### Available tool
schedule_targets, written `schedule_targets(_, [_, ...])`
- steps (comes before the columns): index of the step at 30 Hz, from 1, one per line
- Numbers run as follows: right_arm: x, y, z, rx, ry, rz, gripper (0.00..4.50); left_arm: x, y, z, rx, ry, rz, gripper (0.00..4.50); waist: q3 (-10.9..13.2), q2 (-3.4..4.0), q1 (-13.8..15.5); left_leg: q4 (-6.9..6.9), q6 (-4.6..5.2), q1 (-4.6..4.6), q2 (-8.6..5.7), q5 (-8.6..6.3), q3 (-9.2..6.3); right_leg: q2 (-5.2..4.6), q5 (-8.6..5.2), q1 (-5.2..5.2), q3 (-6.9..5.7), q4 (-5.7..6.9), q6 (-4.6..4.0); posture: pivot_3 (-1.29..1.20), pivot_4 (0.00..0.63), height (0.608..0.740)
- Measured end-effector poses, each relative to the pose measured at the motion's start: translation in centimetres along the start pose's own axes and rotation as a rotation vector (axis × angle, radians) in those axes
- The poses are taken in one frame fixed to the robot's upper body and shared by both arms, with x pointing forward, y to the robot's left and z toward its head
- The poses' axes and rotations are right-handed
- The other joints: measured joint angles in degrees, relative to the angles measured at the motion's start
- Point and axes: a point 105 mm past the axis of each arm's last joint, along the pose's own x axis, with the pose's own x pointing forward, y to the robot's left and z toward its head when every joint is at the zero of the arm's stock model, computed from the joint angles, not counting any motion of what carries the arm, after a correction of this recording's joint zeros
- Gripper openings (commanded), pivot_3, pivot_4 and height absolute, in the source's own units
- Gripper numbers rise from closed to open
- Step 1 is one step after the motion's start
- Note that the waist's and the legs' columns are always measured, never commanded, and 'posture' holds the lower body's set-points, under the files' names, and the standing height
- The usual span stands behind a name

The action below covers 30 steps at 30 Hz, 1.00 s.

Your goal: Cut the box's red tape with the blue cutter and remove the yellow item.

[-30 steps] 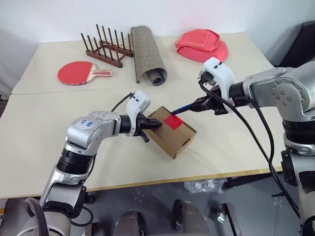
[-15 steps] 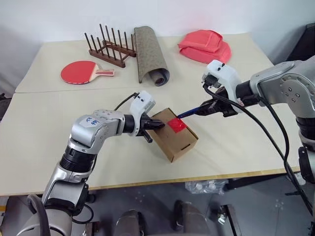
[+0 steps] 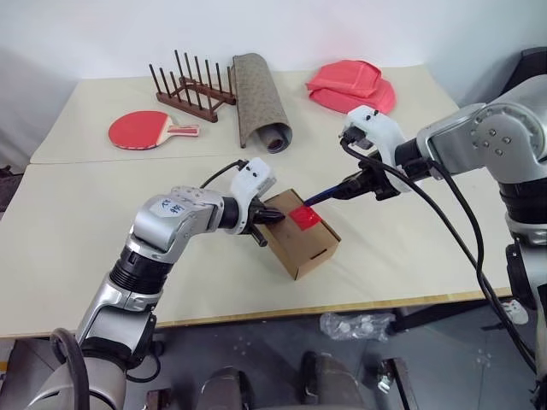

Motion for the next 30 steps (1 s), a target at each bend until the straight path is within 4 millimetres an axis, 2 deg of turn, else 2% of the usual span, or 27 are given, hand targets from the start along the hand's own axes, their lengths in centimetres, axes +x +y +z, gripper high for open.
schedule_targets(11, [-0.9,0.5,-0.9,0.024,0.053,-0.021,0.16,0.5,-0.4,0.2,0.012,0.015,0.002,0.0,-0.09,-0.05,0.44,-0.01,0.05,-0.07,-0.05,0.0,-0.42,-0.08,0.02,0.1,-0.11,-0.19,0.03,0.0,0.15,0.74])
schedule_targets(25, [-2.1,0.8,-4.7,0.006,0.152,-0.044,0.16,1.0,-0.6,0.2,0.01,0.014,0.007,0.0,-0.4,-0.26,1.05,-0.01,0.13,-0.17,0.0,-0.06,-0.58,-0.1,0.04,0.13,-0.25,-0.39,0.06,0.0,0.15,0.74])
schedule_targets(30, [-3.6,1.2,-6.3,-0.011,0.188,-0.026,0.16,1.0,-0.7,0.2,0.009,0.012,0.004,0.0,-0.41,-0.25,1.43,-0.07,0.13,-0.25,0.06,-0.13,-0.66,-0.06,0.04,0.11,-0.37,-0.55,0.06,0.0,0.15,0.74])
